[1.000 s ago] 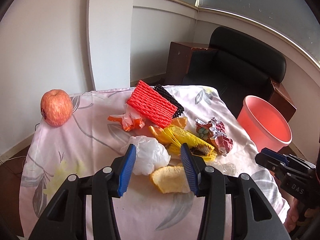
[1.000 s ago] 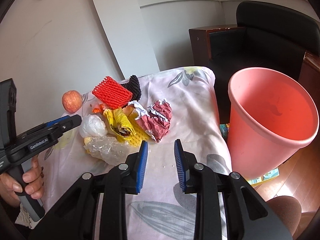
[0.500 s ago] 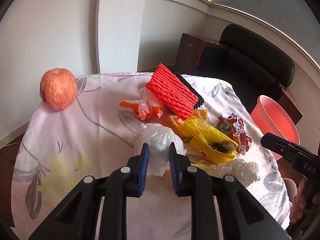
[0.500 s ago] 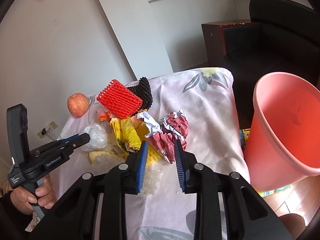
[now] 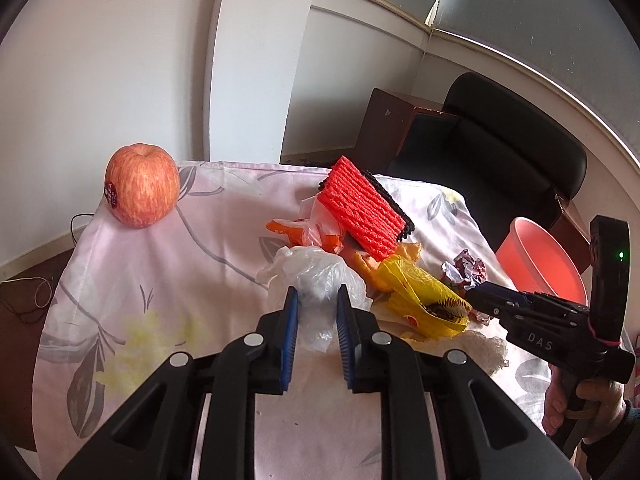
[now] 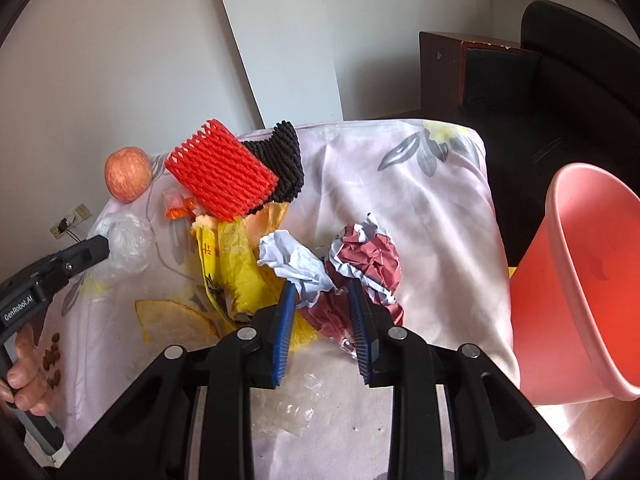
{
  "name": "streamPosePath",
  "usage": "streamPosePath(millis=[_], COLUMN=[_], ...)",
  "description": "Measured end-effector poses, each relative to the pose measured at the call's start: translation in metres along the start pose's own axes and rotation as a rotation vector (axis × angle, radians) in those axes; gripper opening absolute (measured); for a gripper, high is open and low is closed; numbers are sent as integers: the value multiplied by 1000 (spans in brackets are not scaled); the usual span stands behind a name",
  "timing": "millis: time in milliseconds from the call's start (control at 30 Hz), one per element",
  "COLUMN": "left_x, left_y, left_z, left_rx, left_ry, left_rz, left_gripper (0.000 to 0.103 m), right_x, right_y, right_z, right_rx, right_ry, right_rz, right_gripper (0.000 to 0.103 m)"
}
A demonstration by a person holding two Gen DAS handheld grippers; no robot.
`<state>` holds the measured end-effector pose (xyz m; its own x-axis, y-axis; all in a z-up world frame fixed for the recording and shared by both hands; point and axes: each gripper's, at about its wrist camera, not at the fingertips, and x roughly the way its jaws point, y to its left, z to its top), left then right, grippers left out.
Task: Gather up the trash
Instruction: 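Grasp the red-white crumpled wrapper with the right gripper while the left grasps the white plastic bag, then carry both items over the pink bucket and open both grippers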
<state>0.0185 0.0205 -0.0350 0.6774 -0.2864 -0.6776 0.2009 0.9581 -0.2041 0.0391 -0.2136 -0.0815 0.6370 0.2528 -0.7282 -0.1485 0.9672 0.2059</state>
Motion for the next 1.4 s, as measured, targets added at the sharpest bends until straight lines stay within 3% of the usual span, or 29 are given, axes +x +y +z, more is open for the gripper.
streamPosePath(millis=[33,100,200,600,1067,1400], left_x=[0,-3,-10,-36,-36,-38], left_y=[0,-2,-8,-46,-89,-139], left_z=[0,1,3,12,17,22], left_rx=[2,7,18,93,169,251], left_ry=[0,-5,-27,-98,-90,-116], left_rz=[-1,-5,-18,-44,-66,-133], left_gripper=[17,17,17,17,17,17], right_x=[-2,-6,-17,-77,-118,-144], right_y=[-1,-4,-11,-22,-33,-62], right_z=[-2,-3,-5,-3,-14,-21], right_rx=[1,13,52,138,161,220], right_ry=[-10,-12,-39,-187,-275,-355], right_rz=[-8,-6,9,58,83,51], right_gripper=[28,13,8,7,7,7])
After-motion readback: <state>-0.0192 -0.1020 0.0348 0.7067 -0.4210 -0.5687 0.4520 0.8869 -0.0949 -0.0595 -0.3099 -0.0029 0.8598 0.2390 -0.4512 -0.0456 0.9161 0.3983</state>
